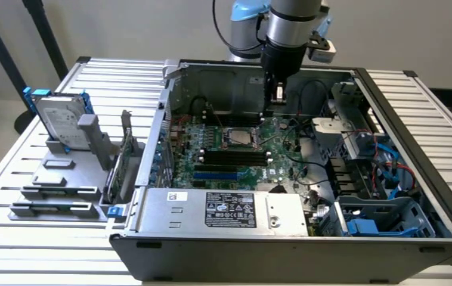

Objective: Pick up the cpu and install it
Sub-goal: 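Close the cpu cover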

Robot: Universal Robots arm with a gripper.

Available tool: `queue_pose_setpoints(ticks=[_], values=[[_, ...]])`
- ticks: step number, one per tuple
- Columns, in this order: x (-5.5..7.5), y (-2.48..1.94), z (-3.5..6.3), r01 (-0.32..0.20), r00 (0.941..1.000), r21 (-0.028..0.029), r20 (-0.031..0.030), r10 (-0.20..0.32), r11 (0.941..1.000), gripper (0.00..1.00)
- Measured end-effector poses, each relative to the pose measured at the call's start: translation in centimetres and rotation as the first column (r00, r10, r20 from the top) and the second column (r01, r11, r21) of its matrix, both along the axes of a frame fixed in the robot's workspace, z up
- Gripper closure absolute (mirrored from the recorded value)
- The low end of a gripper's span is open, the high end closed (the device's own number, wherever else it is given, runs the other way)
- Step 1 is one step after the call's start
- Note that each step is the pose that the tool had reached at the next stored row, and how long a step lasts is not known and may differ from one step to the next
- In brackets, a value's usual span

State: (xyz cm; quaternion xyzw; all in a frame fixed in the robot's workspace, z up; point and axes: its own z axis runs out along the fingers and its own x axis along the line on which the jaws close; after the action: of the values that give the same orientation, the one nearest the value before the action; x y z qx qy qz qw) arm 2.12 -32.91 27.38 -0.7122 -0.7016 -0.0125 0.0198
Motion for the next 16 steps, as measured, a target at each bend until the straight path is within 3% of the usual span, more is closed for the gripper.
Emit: queue_pose_setpoints(ticks=[6, 11, 16], values=[[2.5, -0.08, 0.05, -0.002, 1.0000, 0.0019, -0.0016, 0.002, 1.0000, 0.89], [3.1, -0.21, -0.41, -0.004, 1.0000, 0.0026, -0.0016, 0.004, 1.0000, 0.89], [4.1, -0.40, -0.76, -0.006, 1.0000, 0.0078, -0.0016, 0.006, 1.0000, 0.89]])
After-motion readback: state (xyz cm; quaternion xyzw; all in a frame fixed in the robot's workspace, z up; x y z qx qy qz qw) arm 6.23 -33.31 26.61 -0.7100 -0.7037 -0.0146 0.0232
